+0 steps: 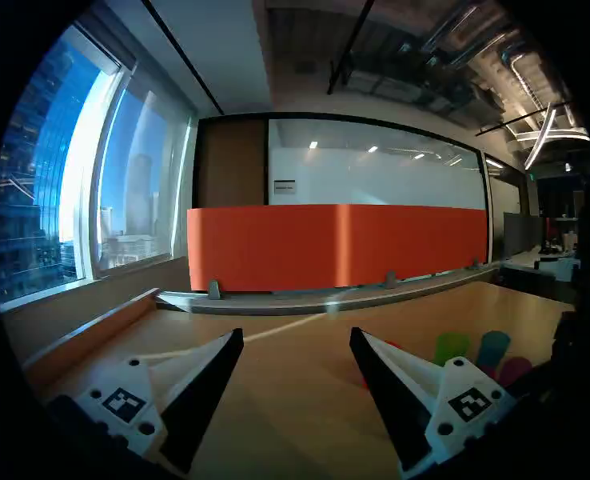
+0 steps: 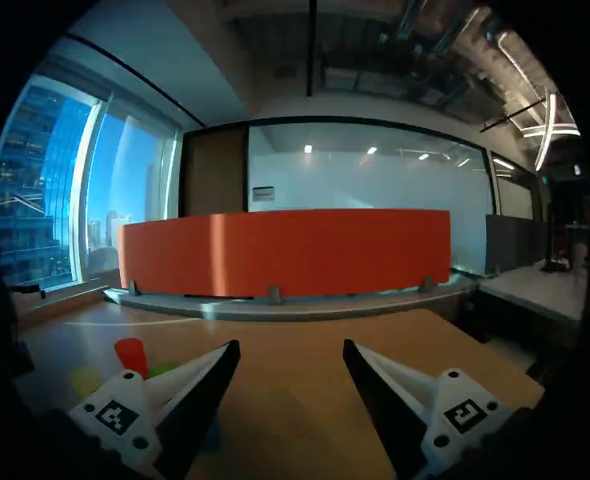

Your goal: Pour water

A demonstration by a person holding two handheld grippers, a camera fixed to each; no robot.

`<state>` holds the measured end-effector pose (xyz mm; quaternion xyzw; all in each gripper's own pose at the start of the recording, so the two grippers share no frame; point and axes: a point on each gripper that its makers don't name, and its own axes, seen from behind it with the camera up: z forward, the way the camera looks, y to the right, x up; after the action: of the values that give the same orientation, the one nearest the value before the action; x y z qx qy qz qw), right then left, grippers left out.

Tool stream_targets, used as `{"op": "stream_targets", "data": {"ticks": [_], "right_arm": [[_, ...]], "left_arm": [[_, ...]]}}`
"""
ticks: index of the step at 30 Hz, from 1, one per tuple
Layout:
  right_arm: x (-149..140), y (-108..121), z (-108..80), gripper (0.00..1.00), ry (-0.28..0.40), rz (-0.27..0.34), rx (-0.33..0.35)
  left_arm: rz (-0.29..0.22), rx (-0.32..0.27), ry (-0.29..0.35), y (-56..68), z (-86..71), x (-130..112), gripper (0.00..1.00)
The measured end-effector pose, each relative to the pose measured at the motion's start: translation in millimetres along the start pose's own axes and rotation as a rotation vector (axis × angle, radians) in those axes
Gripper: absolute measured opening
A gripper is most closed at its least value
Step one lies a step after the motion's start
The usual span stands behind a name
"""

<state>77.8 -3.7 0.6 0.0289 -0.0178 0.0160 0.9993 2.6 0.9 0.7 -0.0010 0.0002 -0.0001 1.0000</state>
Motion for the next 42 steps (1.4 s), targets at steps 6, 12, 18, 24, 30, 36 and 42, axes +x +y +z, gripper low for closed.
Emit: {"op": "stream_targets", "data": {"ticks": [6,12,18,24,30,36,42], "right_arm": [[40.5,-8.0,2.6,1.00,-0.003,0.006,0.049],[72.5,-12.9,3.6,1.00,0.002,-0.008,0.072],[93.7,-16.9,5.2,1.00,-0.001,-0.054,0.086],[89.8,-28.0,3.4,1.00,-0.027,-0.055,0.128],[88.0,-42.4,0.1,1.00,-0.037,-0.035,0.219],[97.8,-60.0,-9.1,1.00,-0.020,-0.044,0.330],[103.6,-78.5,-21.7,1.00,-0.012,-0.075,0.432]], "left_arm": [[-0.009,-0.031,0.014,9.9,7.0,41.4,0.99],[-0.002,-0.063,0.045,13.2,11.2,91.6,0.99],[0.008,-0.089,0.063,13.3,14.2,128.6,0.99],[-0.001,-0.130,0.052,20.4,18.4,131.1,0.99],[0.012,-0.223,0.031,41.2,19.5,129.3,0.99],[-0.001,-0.360,0.020,72.1,18.9,134.2,0.99],[-0.023,-0.476,0.010,95.4,19.6,139.2,0.99]]}}
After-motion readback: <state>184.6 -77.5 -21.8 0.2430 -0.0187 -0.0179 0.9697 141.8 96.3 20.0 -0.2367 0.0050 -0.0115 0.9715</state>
